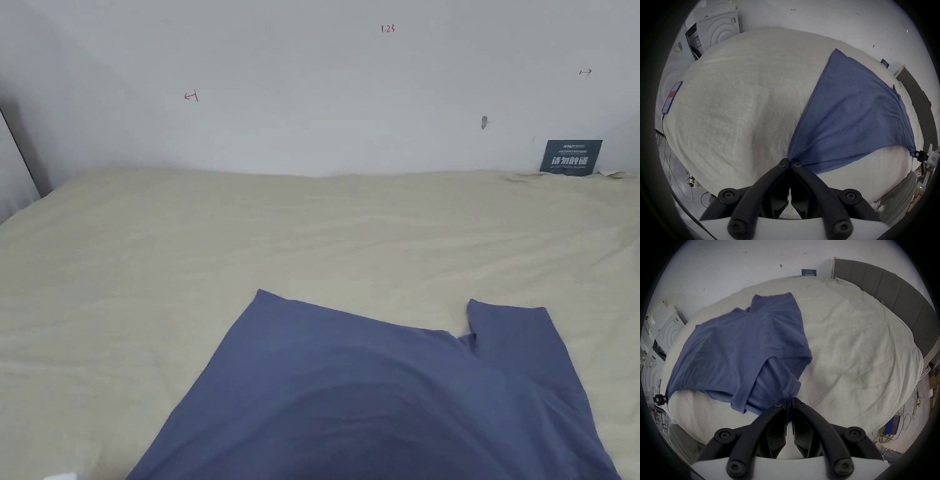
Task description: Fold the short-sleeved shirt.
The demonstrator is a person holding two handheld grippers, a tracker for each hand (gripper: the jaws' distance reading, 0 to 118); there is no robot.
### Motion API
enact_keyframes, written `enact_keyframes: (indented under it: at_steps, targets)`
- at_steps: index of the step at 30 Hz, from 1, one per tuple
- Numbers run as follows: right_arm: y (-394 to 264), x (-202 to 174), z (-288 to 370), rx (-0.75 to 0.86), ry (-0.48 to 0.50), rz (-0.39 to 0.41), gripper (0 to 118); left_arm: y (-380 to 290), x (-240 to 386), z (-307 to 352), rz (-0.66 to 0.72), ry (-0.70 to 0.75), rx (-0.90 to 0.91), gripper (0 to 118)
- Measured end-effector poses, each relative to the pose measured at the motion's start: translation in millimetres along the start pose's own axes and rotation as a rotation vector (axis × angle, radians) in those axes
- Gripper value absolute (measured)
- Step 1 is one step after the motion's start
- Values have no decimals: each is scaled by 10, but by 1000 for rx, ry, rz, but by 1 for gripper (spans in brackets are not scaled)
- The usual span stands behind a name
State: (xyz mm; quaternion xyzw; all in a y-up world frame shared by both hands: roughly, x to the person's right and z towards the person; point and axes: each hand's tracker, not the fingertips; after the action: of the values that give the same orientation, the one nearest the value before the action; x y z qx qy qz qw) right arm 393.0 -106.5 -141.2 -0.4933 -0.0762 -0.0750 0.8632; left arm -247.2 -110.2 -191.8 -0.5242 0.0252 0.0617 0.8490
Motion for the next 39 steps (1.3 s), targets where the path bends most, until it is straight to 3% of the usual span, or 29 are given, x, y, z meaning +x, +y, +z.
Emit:
enact_keyframes:
  at_steps: [6,9,10,12,13,14,15,17,22,27,31,34,36,37,38,39]
  targets:
    - [14,60,-129,-17,-30,29,3,1,-23,41,15,-11,-6,0]
    - [25,60,-23,-8,-13,-11,5,3,21,77,-2,-4,-1,1]
    - [33,50,25,2,-11,-17,8,13,27,95,-5,-8,-1,11]
    - [67,24,114,27,-15,-7,21,41,43,153,-3,-14,7,48]
    - [91,-27,208,46,-21,4,37,61,59,188,-4,-13,15,74]
    - [119,-56,278,70,-32,9,61,92,86,223,-8,-5,22,104]
    - [147,-70,335,94,-38,10,73,118,103,253,-12,3,37,118]
    - [242,-103,500,148,-9,-6,85,183,163,396,-28,-3,122,118]
    - [511,-239,927,312,21,-9,87,466,359,725,-58,-27,248,118]
    - [772,-359,1283,501,0,23,107,810,635,1083,-86,-61,405,118]
    - [891,-483,1491,669,-39,87,108,980,918,1352,-105,-85,588,117]
    - [898,-602,1560,766,-87,131,107,979,1119,1457,-94,-90,735,97]
    - [877,-663,1599,810,-97,151,94,978,1240,1472,-103,-99,795,62]
    - [856,-703,1604,834,-110,157,80,970,1301,1478,-93,-104,815,46]
    - [836,-737,1614,856,-128,168,54,963,1356,1471,-86,-107,806,34]
    - [817,-763,1619,874,-137,176,36,970,1397,1456,-78,-127,815,27]
